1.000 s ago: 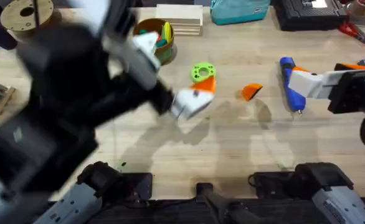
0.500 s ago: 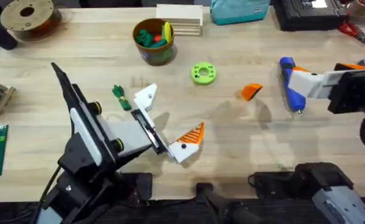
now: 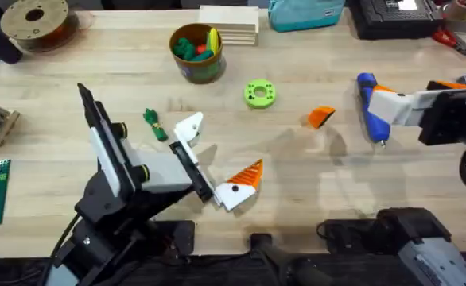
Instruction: Pick up the gripper from the table and insert it into the empty holder that is missing its gripper. Then pick up a screw, insert it into the mounting hole, and use the screwdriver to tighten it. Finally, clean up the table by picking up the vegetable and placing it into the bucket.
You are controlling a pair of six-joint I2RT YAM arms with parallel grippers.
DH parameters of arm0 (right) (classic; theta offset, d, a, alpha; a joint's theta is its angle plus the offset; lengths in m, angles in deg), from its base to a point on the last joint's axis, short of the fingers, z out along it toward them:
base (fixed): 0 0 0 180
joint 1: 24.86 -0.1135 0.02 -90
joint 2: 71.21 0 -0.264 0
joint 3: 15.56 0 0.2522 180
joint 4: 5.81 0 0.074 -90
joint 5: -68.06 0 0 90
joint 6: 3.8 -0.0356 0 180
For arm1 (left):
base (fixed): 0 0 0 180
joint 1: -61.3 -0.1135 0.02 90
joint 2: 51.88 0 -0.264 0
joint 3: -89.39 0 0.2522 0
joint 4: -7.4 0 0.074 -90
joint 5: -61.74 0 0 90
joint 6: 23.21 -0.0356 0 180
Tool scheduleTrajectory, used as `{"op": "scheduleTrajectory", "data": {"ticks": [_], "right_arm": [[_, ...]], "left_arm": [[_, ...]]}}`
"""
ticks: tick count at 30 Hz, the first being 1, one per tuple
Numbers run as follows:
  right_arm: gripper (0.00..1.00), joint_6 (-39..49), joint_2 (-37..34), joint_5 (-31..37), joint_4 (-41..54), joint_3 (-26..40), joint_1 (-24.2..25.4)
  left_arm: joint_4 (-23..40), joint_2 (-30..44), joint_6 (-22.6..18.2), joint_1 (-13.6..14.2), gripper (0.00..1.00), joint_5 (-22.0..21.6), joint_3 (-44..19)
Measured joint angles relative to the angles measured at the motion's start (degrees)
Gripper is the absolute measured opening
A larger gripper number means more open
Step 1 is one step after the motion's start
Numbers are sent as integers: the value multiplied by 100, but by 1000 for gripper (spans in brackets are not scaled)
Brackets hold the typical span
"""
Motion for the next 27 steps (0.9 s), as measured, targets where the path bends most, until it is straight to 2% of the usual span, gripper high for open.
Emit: {"op": "scheduleTrajectory", "data": {"ticks": [4, 10, 27], "right_arm": [[945, 0, 2, 0, 2, 0, 0], [945, 0, 0, 0, 0, 0, 0], [944, -2, 1, 0, 1, 0, 0]], "left_arm": [[11, 2, 245, 0, 987, 0, 0], [11, 0, 384, 0, 987, 0, 0], [11, 2, 403, 0, 987, 0, 0]]}}
